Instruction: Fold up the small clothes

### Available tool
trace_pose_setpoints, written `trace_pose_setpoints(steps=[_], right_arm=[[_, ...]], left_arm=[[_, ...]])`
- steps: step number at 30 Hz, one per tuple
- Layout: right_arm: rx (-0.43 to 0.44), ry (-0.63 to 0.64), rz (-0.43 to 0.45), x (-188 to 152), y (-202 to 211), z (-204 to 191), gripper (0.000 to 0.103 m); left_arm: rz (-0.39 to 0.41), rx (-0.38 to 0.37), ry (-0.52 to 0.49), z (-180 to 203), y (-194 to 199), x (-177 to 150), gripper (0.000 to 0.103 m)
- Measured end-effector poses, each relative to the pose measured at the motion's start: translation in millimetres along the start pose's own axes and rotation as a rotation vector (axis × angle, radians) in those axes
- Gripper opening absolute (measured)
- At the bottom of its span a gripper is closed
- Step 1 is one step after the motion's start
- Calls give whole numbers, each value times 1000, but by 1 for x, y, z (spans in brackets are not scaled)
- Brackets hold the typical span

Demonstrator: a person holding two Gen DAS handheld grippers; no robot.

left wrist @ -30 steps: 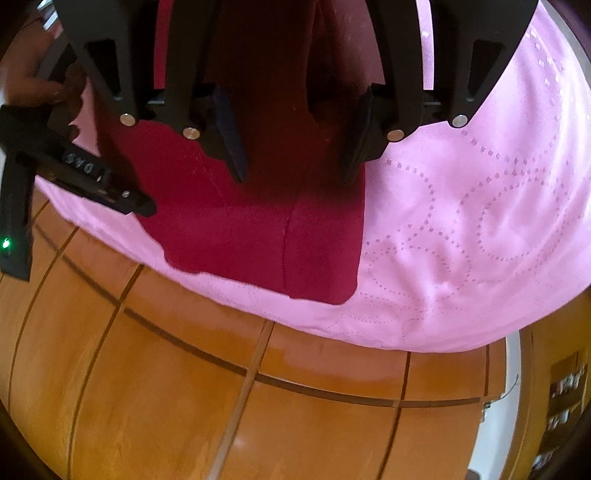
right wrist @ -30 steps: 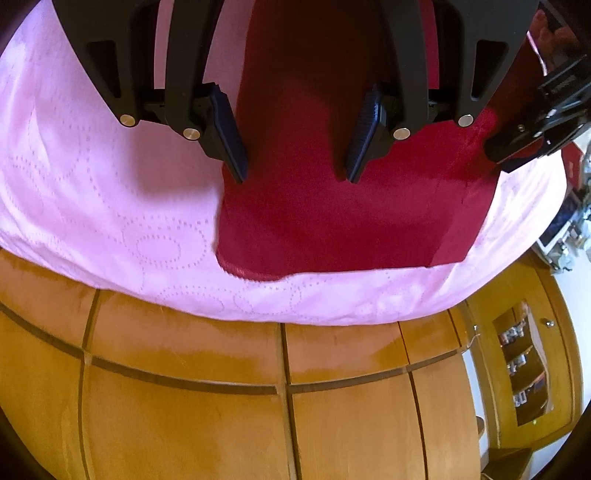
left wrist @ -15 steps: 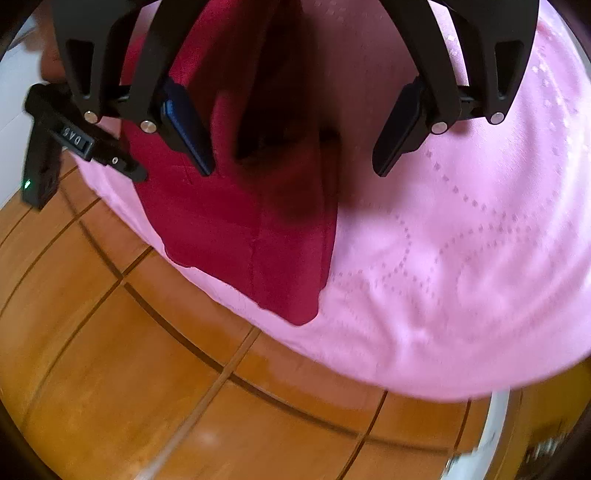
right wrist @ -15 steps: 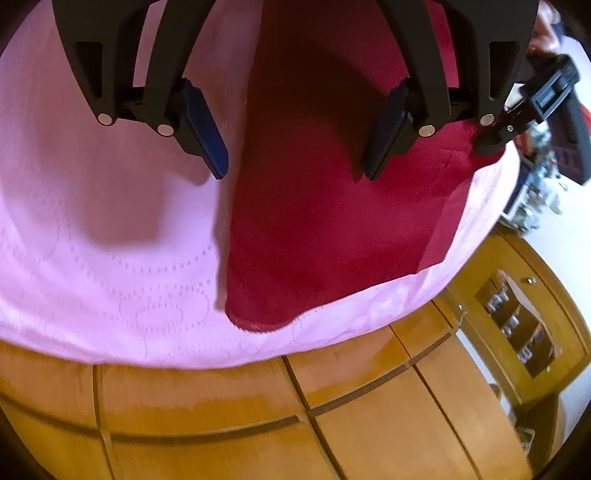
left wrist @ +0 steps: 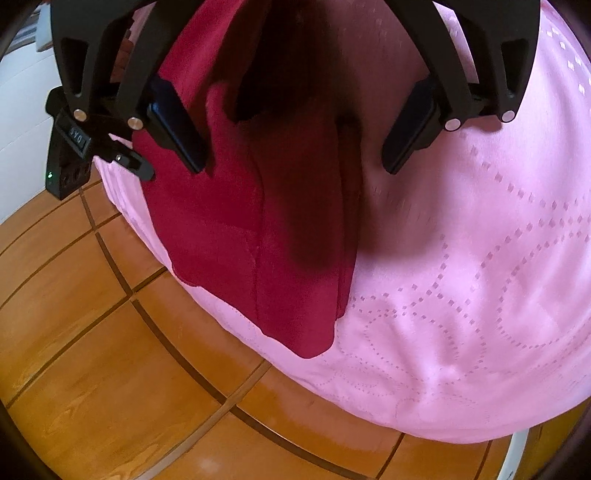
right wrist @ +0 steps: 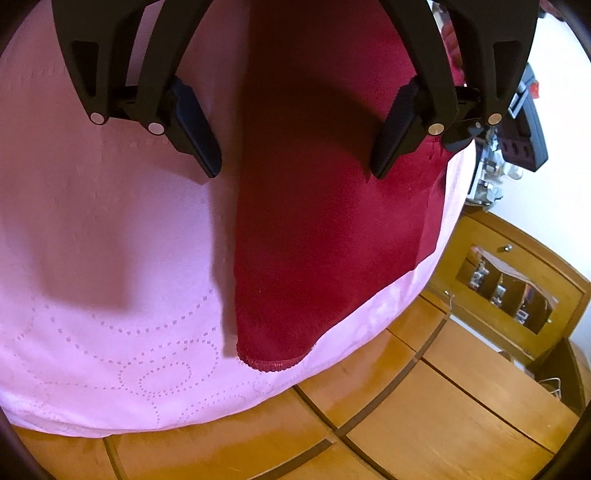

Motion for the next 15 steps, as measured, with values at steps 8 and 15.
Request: trace_pose_setpoints(steps=[8, 15], right_arm=[[30, -16, -31, 4, -5, -2, 83], [51, -27, -38, 10, -4, -3, 88]], left_arm=[[-51, -44, 1, -1, -5, 1, 97], [-109, -77, 9, -2, -13, 8, 97]])
Point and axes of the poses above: each gripper's, at about its wrist camera, not at the fingertips, and y roughly against the way its jaws point, z to its right, x to its top, the point moved 6 cm from there along -y, roughly the way its jaws point, and after that the axes turned 9 degrees about z, right-handed, at the moved point
